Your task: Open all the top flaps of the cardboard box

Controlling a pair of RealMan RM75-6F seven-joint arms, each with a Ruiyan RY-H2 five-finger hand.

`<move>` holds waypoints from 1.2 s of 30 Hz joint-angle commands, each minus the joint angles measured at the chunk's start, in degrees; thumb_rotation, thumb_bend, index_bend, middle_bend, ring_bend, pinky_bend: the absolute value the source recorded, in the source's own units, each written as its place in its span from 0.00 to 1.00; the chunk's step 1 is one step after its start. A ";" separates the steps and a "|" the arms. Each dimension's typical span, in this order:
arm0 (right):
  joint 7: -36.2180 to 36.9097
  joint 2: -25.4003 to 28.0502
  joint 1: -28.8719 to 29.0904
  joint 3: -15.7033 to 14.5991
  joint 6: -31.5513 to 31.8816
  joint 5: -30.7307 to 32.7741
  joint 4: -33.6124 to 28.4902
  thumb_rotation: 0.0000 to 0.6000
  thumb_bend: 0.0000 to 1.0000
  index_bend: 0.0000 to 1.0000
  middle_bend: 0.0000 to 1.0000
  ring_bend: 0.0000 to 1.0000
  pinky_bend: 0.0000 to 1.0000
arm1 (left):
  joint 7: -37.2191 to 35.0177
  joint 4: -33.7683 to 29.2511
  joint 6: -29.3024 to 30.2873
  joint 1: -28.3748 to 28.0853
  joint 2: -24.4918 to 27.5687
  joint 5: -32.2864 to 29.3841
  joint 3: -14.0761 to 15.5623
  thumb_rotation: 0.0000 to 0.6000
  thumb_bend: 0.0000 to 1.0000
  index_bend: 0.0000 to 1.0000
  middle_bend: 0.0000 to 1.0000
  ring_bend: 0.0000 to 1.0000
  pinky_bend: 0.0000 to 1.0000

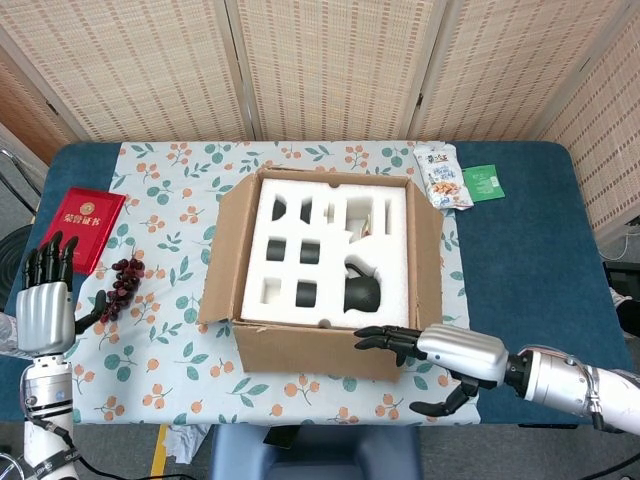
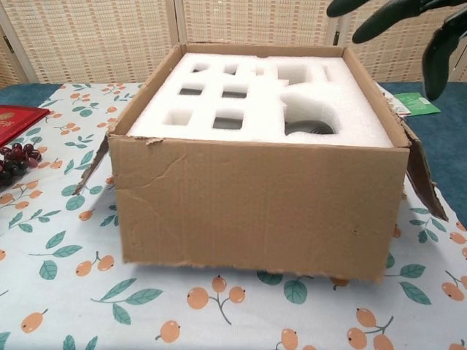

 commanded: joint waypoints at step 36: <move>-75.98 -38.24 -45.95 8.66 28.62 31.56 19.54 1.00 0.43 0.00 0.00 0.00 0.09 | -16.47 10.46 -1.25 7.78 6.34 18.21 15.20 1.00 0.41 0.00 0.00 0.00 0.00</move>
